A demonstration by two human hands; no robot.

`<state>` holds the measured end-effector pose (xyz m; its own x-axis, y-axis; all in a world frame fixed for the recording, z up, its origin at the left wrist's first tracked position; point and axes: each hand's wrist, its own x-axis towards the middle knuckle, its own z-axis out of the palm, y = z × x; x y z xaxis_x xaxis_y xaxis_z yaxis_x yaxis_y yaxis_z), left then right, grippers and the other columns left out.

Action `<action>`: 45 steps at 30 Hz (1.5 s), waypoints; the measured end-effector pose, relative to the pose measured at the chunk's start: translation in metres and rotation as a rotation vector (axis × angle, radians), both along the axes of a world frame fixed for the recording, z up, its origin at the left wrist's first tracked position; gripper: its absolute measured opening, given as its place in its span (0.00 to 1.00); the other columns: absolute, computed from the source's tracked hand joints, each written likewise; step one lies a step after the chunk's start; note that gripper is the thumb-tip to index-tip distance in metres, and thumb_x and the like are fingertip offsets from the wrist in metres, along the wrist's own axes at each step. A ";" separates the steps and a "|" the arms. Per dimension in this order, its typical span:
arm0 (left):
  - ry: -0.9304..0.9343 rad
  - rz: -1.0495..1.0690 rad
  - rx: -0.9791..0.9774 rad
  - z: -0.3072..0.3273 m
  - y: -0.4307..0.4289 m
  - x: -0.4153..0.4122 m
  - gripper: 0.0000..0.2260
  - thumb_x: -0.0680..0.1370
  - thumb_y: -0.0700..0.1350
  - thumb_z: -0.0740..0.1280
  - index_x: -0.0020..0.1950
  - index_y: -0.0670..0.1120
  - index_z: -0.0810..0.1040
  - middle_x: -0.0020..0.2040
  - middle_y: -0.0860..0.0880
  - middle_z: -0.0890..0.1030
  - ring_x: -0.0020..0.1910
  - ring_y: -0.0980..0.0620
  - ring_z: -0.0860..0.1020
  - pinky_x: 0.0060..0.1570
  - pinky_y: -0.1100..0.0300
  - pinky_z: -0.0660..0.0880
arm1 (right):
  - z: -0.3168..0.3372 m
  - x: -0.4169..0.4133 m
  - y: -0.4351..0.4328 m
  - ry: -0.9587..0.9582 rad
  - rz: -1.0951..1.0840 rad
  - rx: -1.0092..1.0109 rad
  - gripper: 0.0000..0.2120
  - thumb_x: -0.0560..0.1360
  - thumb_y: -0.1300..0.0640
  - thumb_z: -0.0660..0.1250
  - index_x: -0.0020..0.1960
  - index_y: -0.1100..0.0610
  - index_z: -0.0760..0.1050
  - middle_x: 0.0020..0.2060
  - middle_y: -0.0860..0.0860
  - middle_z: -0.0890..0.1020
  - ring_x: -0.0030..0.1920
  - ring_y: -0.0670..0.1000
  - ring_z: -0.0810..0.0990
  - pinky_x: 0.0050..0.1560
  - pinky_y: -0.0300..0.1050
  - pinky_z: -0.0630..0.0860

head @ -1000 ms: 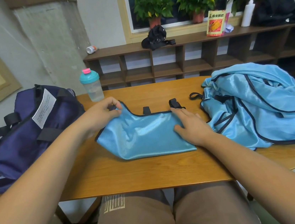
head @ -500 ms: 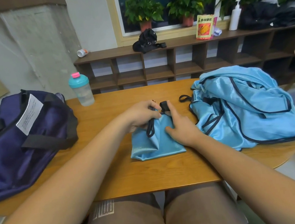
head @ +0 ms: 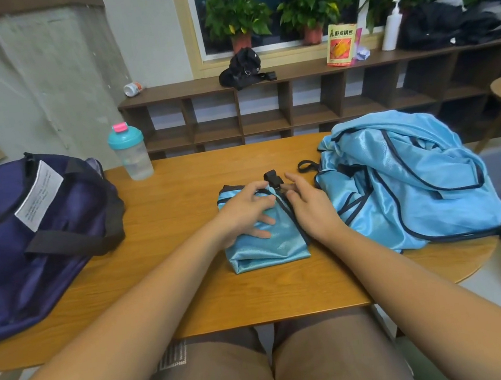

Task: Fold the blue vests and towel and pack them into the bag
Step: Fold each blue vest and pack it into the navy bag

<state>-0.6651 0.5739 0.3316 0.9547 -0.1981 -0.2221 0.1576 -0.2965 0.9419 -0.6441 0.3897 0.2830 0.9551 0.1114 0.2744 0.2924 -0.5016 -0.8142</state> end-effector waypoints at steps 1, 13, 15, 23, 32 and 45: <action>-0.021 0.001 -0.026 0.000 0.002 -0.001 0.21 0.85 0.50 0.68 0.77 0.56 0.68 0.65 0.47 0.80 0.54 0.48 0.86 0.45 0.50 0.86 | 0.001 -0.001 0.000 -0.018 -0.028 0.027 0.21 0.88 0.53 0.58 0.80 0.51 0.68 0.71 0.51 0.79 0.70 0.49 0.77 0.74 0.48 0.71; -0.603 -0.294 0.786 -0.045 0.060 -0.026 0.21 0.83 0.59 0.68 0.74 0.55 0.72 0.72 0.58 0.71 0.71 0.57 0.70 0.72 0.55 0.69 | -0.014 -0.020 0.002 -0.178 0.356 -0.509 0.26 0.86 0.54 0.62 0.83 0.50 0.63 0.81 0.48 0.66 0.82 0.49 0.60 0.82 0.54 0.59; -0.597 -0.328 0.800 -0.049 0.069 -0.033 0.23 0.84 0.60 0.64 0.78 0.57 0.69 0.77 0.58 0.68 0.75 0.57 0.68 0.75 0.56 0.67 | -0.020 -0.024 -0.008 -0.148 0.375 -0.608 0.26 0.88 0.49 0.58 0.85 0.50 0.59 0.84 0.48 0.62 0.84 0.48 0.56 0.83 0.53 0.56; -0.818 -0.343 0.671 -0.041 0.084 -0.063 0.07 0.82 0.55 0.71 0.60 0.59 0.80 0.59 0.61 0.74 0.63 0.58 0.74 0.64 0.55 0.74 | -0.006 -0.050 -0.027 -0.434 0.370 -0.651 0.25 0.84 0.53 0.66 0.80 0.49 0.67 0.78 0.46 0.70 0.76 0.50 0.68 0.76 0.52 0.67; -0.924 -0.378 0.963 -0.037 0.086 -0.080 0.11 0.79 0.58 0.65 0.59 0.56 0.78 0.58 0.59 0.78 0.58 0.58 0.76 0.56 0.58 0.77 | 0.001 -0.058 -0.026 -0.387 0.510 -0.741 0.31 0.82 0.29 0.60 0.77 0.45 0.71 0.72 0.41 0.73 0.72 0.43 0.70 0.75 0.44 0.66; -0.612 -0.031 0.366 -0.018 0.085 -0.072 0.05 0.85 0.54 0.67 0.52 0.54 0.76 0.43 0.54 0.82 0.39 0.51 0.78 0.41 0.55 0.73 | 0.013 -0.040 -0.019 -0.248 0.319 -0.362 0.09 0.86 0.45 0.64 0.51 0.48 0.77 0.35 0.46 0.79 0.35 0.47 0.79 0.37 0.53 0.76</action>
